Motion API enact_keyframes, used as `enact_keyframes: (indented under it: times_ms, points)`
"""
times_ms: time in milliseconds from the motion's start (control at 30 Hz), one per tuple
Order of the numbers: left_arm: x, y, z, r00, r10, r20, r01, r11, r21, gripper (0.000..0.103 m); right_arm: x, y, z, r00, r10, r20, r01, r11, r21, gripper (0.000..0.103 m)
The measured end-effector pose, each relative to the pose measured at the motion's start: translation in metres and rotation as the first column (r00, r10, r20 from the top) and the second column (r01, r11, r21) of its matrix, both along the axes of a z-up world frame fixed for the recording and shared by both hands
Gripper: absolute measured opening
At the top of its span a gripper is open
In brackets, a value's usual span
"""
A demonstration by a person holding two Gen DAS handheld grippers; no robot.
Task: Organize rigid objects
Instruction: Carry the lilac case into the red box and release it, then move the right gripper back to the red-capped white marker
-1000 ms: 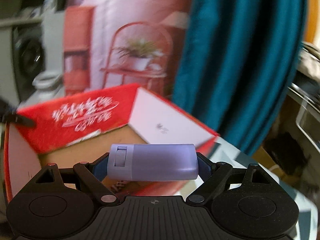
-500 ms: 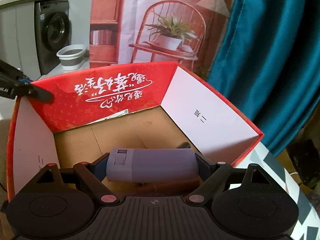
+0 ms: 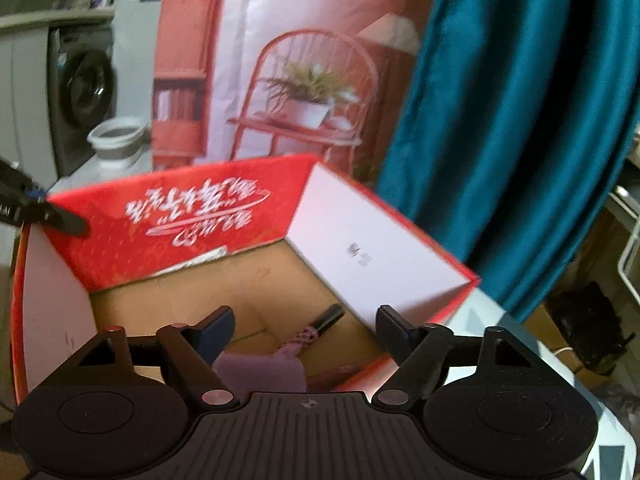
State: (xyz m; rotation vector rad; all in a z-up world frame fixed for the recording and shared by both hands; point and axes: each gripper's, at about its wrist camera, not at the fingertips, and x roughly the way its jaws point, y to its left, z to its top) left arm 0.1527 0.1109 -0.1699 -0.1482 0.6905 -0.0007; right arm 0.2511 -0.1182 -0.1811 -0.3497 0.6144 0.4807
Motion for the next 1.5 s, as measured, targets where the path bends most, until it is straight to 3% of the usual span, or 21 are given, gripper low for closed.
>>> enact_keyframes:
  times_ms: [200,400,633,733,833,1233,1500]
  points:
    - [0.0,-0.001,0.0,1.0,0.001,-0.001,-0.001,1.0,0.002,0.013,-0.004,-0.043,0.017,0.988,-0.143,0.056,0.137,0.985,0.103,0.069]
    - [0.0,0.0,0.0,1.0,0.002,-0.002,-0.002,1.0,0.001,0.013,-0.01,-0.091,0.008,0.956,-0.292,0.02,0.285,0.943,0.17,0.066]
    - [0.0,0.0,-0.001,1.0,0.002,-0.003,-0.002,1.0,0.003,0.013,-0.018,-0.112,-0.044,0.918,-0.38,-0.114,0.394,0.906,0.157,0.065]
    - [0.001,0.0,-0.001,1.0,0.002,-0.002,-0.002,1.0,0.003,0.013,-0.012,-0.117,-0.074,0.868,-0.437,-0.236,0.478,0.864,0.157,0.064]
    - [0.001,0.0,-0.001,1.0,0.002,-0.002,-0.002,1.0,0.002,0.013,-0.012,-0.117,-0.094,0.832,-0.47,-0.293,0.53,0.831,0.172,0.061]
    - [0.001,0.001,-0.001,1.0,0.004,-0.004,-0.004,1.0,0.003,0.013,0.0,-0.108,-0.112,0.784,-0.566,-0.256,0.597,0.8,0.059,0.045]
    - [0.001,0.0,-0.001,1.0,0.005,-0.004,-0.005,1.0,0.002,0.013,-0.021,-0.116,-0.113,0.769,-0.591,-0.242,0.62,0.783,0.056,0.034]
